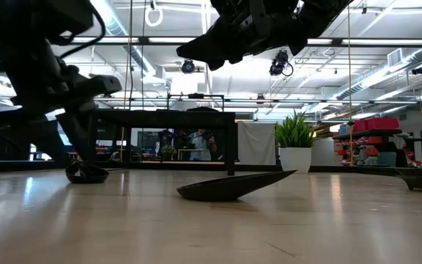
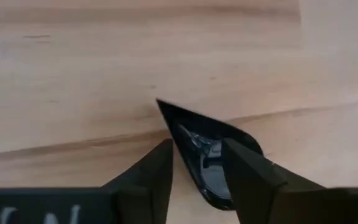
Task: Pick & Place Mini shaped plates
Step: Stack the black drop-shaped plate on top of the drop-shaped plate on the shelf
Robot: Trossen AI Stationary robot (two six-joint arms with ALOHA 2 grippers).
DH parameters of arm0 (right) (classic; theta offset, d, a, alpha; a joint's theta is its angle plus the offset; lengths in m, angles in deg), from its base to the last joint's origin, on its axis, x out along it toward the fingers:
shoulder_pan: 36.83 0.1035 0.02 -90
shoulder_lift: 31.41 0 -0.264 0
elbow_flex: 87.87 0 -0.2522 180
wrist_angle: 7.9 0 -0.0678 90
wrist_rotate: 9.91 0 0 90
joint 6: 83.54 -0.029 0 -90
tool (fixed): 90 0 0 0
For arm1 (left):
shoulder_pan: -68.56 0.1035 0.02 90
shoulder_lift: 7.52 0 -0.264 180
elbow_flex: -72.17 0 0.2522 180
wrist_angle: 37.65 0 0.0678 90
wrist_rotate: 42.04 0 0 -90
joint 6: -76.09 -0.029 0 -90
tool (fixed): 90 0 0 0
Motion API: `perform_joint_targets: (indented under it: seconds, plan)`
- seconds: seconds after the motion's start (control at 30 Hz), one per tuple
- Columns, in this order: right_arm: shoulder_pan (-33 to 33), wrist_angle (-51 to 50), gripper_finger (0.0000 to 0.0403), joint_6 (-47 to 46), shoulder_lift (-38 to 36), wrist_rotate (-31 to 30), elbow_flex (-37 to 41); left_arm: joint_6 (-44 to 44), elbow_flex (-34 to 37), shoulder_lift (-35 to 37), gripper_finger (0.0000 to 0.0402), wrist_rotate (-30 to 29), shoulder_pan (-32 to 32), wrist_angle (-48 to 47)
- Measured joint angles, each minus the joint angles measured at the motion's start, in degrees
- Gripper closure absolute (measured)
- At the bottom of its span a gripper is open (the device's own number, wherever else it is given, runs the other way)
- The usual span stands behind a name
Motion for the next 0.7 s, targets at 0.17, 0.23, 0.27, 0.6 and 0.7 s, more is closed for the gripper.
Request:
perform_joint_targets:
  seconds: [0.17, 0.23, 0.27, 0.6, 0.7]
  plan:
    - [0.00, -0.43, 0.0392, 0.00, 0.00, -0.01, 0.00, -2.68, 0.00, -1.84, 0.0293, 4.19, 1.32, 1.09]
    - [0.00, -0.61, 0.0392, 0.00, 0.00, 0.00, 0.00, -2.72, 0.00, -1.84, 0.0307, 4.28, 1.30, 1.02]
    - [0.00, -0.75, 0.0392, 0.01, 0.00, 0.00, 0.00, -2.72, 0.00, -1.84, 0.0314, 4.26, 1.30, 1.24]
    - [0.00, -1.22, 0.0392, 0.00, 0.00, 0.00, 0.00, -8.89, 0.00, -1.82, 0.0391, 1.81, 1.30, 1.77]
    - [0.00, -2.27, 0.0392, 0.00, 0.00, -0.01, 0.00, -11.86, 0.00, -1.77, 0.0396, 1.92, 1.30, 1.73]
